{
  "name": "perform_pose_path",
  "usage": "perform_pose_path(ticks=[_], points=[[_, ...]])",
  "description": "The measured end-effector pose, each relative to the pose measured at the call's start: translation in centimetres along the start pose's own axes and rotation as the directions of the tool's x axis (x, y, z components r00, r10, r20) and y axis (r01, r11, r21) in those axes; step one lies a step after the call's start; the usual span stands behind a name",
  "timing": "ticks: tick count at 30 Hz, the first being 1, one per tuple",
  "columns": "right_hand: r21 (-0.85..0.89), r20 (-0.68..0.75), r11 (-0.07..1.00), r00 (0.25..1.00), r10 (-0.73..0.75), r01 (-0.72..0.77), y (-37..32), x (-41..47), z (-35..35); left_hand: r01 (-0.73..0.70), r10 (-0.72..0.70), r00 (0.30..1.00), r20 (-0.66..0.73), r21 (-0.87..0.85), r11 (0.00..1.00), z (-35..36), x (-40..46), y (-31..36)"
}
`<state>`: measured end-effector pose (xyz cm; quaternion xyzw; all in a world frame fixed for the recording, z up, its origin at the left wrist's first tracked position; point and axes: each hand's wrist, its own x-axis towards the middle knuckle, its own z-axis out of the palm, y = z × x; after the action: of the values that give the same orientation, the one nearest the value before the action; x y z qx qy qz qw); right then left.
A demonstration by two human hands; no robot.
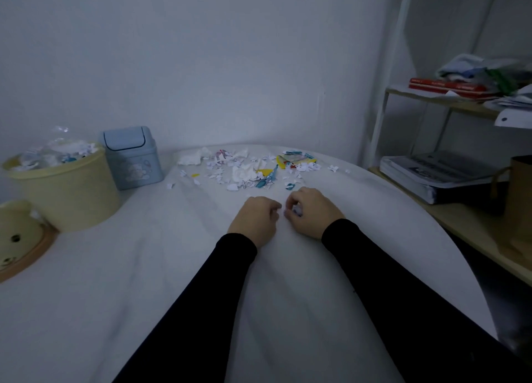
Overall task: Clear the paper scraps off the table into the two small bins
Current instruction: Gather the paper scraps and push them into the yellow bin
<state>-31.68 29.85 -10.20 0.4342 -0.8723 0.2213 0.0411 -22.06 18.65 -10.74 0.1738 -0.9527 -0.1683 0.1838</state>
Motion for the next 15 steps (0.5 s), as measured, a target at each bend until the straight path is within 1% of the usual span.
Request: perform_pose_path(ticks=[2,4,5,7,9,11,12,15], points=[[0.089,-0.03,0.995,0.999,0.04,-0.037,0.0,-0.4,-1.1,-0.013,0.013,0.999,-0.045,-0.016,1.0,-0.3,-0.6,0.1],[0.134,-0.065,0.987,0.994,0.093,-0.084,0.3,-0.8,-2.6,-0.028,0.024,0.994,-0.107,-0.037,0.999,-0.3,-0.9,-0.1],[0.132,-0.055,0.984,0.991,0.125,-0.117,0.4,-0.9,-3.2,-0.009,0.003,0.991,-0.135,-0.044,0.999,-0.4,-1.1,-0.3],[0.066,0.024,0.977,0.979,0.202,-0.204,0.7,-1.3,-4.1,0.09,-0.093,0.981,-0.169,-0.027,0.996,-0.4,-1.4,-0.5],[-0.028,0.136,0.961,0.952,0.276,-0.275,0.7,-1.9,-4.1,0.196,-0.192,0.969,-0.153,0.01,0.981,-0.2,-1.7,-0.6],[-0.062,0.21,0.95,0.927,0.311,-0.305,0.4,-2.2,-3.6,0.218,-0.215,0.971,-0.103,0.015,0.976,0.1,-1.9,-0.5],[-0.043,0.211,0.947,0.924,0.319,-0.317,0.4,-2.1,-3.4,0.196,-0.194,0.978,-0.072,0.015,0.981,0.2,-1.9,-0.4],[0.063,0.149,0.947,0.941,0.303,-0.314,0.6,-1.5,-3.1,0.126,-0.126,0.992,-0.026,-0.002,0.992,0.3,-1.9,-0.1]])
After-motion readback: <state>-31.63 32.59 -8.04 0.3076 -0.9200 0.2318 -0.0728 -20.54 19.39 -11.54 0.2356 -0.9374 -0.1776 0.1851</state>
